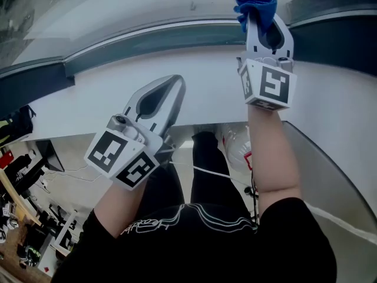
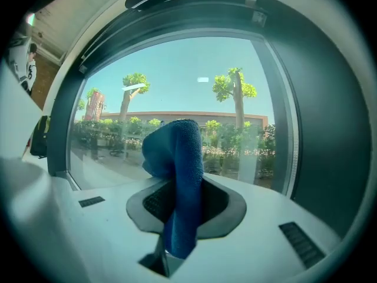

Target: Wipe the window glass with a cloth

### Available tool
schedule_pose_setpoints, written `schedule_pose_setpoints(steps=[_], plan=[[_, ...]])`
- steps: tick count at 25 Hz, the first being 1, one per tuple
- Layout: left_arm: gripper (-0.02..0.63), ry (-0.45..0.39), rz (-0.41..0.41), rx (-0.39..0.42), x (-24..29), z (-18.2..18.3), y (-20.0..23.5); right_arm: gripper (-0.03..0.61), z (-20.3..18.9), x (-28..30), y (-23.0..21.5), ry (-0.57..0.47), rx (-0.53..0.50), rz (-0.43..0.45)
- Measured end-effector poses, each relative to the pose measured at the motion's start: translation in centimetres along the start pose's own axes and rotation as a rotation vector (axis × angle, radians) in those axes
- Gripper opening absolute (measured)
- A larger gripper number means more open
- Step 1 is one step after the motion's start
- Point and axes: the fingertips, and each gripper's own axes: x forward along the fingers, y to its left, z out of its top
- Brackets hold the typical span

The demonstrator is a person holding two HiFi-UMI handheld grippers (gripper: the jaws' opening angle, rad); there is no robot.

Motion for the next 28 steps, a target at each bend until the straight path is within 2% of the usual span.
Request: schedule_pose_setpoints(steps=[5,10,16,19,24,28], plan=[[0.006,0.031,-0.020,0.019,2.2,-0.7,-1.8,0.067,-1.0,-1.0,-5.3,0.006,0.019,-0.086],[0.006,0.057,-0.050,0.037,4.6,-1.0,-4.0,0.067,-2.1,-1.8,-10.7,0.021,0.084,-0.174],[0.006,0.073,-0.069,0.040,6.7,-0.9,-5.9,0.067,-2.2,-2.4,-14.4,0.027,0.109,-0.240],[0.006,0.083,-0.071,0.035,7.2,-1.2,-6.0,0.067,-2.4,-2.4,-15.2,0.029,0.147,-0.261],[0.006,0.091,-0.082,0.029,7.2,-1.8,-6.0,0.067,-2.3,-2.6,-14.4,0.034,0.129,-0.255],[0.006,0.060,-0.079,0.042,5.9,-0.9,-6.2,0.067,-1.1,-3.3,-13.0,0.023,0.151,-0.255]])
